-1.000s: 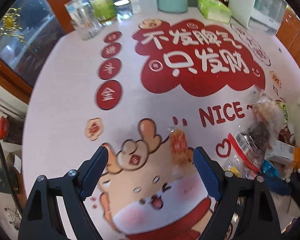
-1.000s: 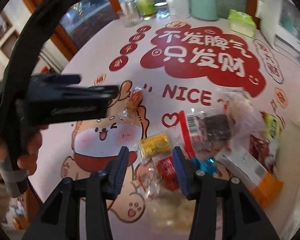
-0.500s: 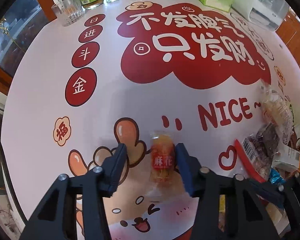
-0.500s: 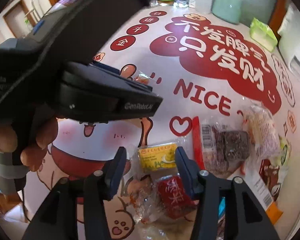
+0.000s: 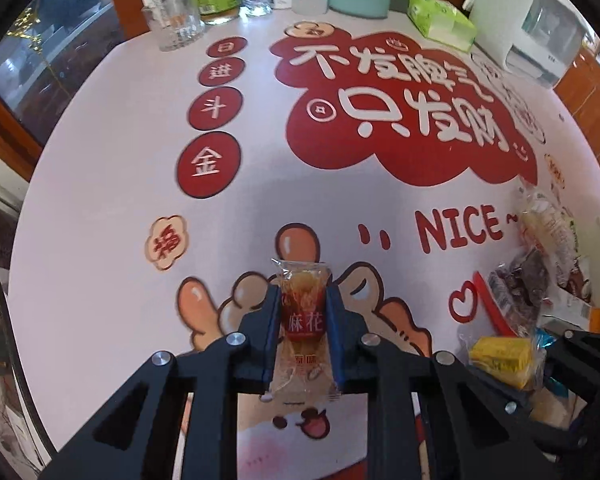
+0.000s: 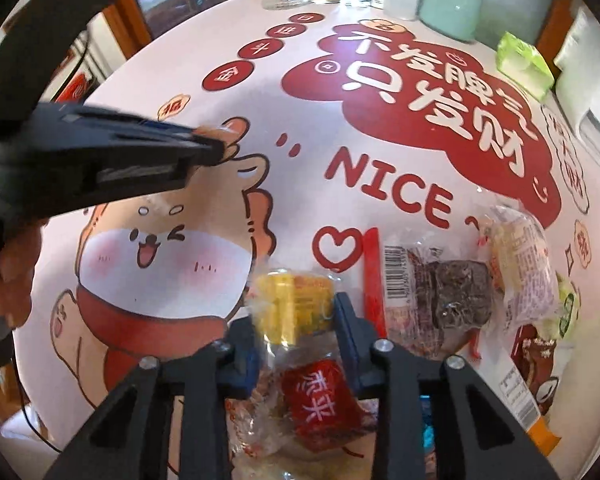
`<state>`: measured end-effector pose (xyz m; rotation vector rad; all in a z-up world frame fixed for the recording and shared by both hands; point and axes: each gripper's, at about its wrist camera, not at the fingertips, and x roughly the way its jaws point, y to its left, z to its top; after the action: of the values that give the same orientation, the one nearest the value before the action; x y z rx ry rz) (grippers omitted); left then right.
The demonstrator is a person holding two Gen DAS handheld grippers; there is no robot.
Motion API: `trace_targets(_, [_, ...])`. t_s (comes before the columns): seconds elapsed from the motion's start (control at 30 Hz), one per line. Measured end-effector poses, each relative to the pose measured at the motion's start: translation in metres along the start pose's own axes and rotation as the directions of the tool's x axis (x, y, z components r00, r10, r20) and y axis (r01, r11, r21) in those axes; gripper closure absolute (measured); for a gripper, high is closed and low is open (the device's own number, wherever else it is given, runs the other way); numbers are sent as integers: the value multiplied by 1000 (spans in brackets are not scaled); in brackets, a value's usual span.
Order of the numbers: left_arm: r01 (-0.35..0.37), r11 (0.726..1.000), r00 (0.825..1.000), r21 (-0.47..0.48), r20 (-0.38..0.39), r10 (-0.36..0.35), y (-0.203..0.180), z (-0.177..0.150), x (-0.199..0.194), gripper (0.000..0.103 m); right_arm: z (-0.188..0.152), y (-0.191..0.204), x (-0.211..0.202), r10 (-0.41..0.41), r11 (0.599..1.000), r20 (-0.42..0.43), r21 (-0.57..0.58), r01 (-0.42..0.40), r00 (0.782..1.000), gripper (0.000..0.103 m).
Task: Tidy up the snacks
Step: 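Grasp the twisted-dough snack with the left tool while the right grasps a yellow pack, then carry both snacks over the white tray and open both tools to drop them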
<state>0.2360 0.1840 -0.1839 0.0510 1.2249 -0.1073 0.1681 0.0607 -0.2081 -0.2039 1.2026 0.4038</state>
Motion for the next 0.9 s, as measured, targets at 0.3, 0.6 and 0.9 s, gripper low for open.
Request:
trace_targets(0.3, [19,999,994,32,104,-22,-8,-14,-70,84,-10,-14,-49,155,973,107,157,-170,982,85])
trace_targets(0.6, [18,976,988,219,147,-51,-70,-40,-122,84,-46,-22,-132,98,961,229,233,-152,969,85])
trace_targets(0.9, [82,903,979,423,135,-153,-186,-54,-145,84,-109,-72,-219,-117,917,289,399,-8,950,85])
